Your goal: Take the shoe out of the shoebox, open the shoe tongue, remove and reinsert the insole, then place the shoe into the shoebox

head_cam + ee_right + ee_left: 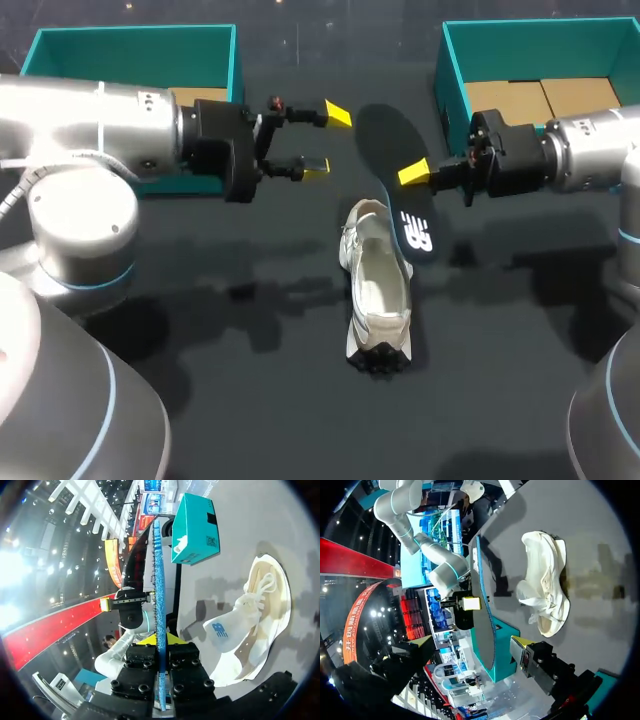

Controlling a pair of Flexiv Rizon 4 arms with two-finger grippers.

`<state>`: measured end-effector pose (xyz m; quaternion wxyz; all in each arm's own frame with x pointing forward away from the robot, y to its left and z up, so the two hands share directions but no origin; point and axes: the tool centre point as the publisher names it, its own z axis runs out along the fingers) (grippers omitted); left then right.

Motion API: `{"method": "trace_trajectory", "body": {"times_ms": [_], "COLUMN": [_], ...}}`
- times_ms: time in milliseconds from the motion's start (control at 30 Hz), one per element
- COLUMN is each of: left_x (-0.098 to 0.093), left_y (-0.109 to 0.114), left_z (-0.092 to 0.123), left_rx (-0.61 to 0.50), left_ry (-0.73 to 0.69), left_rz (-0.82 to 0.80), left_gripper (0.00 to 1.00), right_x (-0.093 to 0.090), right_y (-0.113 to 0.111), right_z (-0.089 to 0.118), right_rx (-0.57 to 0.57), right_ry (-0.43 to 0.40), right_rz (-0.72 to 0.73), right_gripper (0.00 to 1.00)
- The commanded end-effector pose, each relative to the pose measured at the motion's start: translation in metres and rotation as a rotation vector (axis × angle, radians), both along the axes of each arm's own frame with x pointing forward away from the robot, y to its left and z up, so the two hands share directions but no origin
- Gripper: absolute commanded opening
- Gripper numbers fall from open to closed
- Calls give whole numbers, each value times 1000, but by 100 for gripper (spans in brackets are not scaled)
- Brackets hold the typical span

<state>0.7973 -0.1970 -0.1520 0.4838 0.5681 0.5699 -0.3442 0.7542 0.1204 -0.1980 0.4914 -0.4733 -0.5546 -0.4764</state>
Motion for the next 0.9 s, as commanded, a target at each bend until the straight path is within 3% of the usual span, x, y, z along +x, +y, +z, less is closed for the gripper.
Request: {"method": "trace_trajectory", "body": {"times_ms": [33, 367, 733, 800, 900], "left_x": [12, 12, 41, 42, 45], "left_y": [-4, -4, -17, -18, -25], "left_z": [9, 9, 32, 38, 45], "left_rx": [239, 239, 526, 517, 648], "left_ry": [-16, -16, 79, 74, 118], "left_rz": [-22, -22, -78, -87, -82], "left_gripper": [100, 100, 100, 100, 100], "right_x": [-7, -7, -8, -8, -9], "right_y": [2, 2, 18, 18, 19], "right_z": [-5, -5, 9, 9, 9], "right_rx": [11, 11, 9, 7, 10], "right_ry": [-2, -2, 33, 35, 38], "right_rz": [-20, -20, -37, -43, -56], "right_gripper": [0, 0, 0, 0, 0]}}
